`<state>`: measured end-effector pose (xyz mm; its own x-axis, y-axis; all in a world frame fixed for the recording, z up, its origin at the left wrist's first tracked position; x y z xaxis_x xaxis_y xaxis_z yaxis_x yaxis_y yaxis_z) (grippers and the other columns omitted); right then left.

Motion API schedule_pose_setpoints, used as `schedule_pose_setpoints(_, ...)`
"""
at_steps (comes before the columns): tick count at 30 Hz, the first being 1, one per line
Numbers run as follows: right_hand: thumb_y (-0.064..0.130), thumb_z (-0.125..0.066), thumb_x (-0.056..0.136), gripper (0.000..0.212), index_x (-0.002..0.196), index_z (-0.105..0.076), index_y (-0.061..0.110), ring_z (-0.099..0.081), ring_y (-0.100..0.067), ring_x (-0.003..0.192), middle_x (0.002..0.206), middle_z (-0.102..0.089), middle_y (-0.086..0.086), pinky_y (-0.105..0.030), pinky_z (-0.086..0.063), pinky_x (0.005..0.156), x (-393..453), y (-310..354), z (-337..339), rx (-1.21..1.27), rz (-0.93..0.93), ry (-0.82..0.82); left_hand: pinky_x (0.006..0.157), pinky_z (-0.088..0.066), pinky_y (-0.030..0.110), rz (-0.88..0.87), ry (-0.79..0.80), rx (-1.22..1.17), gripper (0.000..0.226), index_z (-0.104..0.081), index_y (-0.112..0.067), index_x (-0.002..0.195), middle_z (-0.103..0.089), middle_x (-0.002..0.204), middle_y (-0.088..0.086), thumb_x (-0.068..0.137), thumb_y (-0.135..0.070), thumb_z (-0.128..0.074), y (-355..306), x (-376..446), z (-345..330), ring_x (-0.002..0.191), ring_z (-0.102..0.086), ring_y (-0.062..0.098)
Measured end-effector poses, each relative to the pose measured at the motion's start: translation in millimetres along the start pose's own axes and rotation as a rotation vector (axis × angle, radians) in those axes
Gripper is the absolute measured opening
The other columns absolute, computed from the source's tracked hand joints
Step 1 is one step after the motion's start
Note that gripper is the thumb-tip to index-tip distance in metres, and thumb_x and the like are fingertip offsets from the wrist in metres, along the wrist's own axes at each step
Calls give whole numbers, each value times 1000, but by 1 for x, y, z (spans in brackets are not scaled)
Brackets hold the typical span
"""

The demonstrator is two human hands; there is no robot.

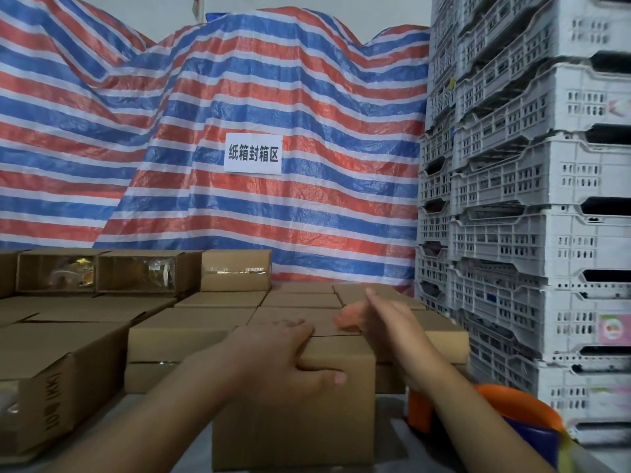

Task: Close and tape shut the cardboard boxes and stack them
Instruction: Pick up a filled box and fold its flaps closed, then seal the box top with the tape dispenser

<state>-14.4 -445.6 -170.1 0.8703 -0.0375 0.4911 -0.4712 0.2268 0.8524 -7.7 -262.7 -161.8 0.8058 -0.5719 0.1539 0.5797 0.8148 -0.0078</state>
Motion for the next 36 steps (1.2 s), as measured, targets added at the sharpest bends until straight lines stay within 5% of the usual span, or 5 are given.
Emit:
schedule_pose_setpoints(4, 42, -51, 100, 43, 74, -70, 12, -66, -18, 75, 77, -70, -7, -19, -45, 60, -4, 13, 37, -738, -1, -219, 114, -21, 45, 32, 64, -98, 97, -12, -36, 154, -16, 162, -7, 75, -88, -32, 2, -2, 0, 146, -21, 18)
schedule_pose_setpoints(9, 72, -32, 92, 65, 111, -67, 21, -66, -28, 103, 112, -70, -7, -36, -45, 73, -41, -4, 70, -1425, -224, -226, 112, -20, 38, 39, 60, -304, 59, -26, -34, 152, -23, 160, -5, 99, -60, -25, -5, -8, 8, 144, -23, 17)
schedule_pose_setpoints(13, 79, -35, 87, 70, 101, -68, 19, -68, -25, 100, 108, -71, -4, -32, -41, 66, -72, -18, 84, -1508, -291, -234, 72, -19, 5, 48, 90, -318, 41, -46, -15, 141, -42, 148, 5, 107, -30, -29, -7, -6, 12, 134, -37, 18)
schedule_pose_setpoints(18, 84, -25, 85, 74, 101, -64, 24, -68, -22, 98, 103, -70, 0, -31, -41, 63, -87, -32, 83, -1514, -340, -290, 114, -20, 33, 71, 101, -306, 47, -30, -30, 152, -27, 159, -4, 105, -36, -33, -2, -9, 19, 145, -23, 18)
schedule_pose_setpoints(36, 95, -30, 69, 76, 64, -60, 25, -59, -12, 58, 56, -55, 8, -26, -37, 47, -94, -17, 94, -1434, -177, -414, 86, -42, 26, 11, -91, -567, 24, -59, -28, 119, -58, 116, -8, 96, -34, -57, 16, -12, 20, 106, -55, 9)
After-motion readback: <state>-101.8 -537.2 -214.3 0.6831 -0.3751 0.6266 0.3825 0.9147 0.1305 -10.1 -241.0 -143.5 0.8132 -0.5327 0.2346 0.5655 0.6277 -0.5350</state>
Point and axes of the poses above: each hand's wrist, its own x-axis towards the middle knuckle, its own z-axis out of the back of the hand, y = z × x, the point moved 4 cm from there along x, towards the middle knuckle
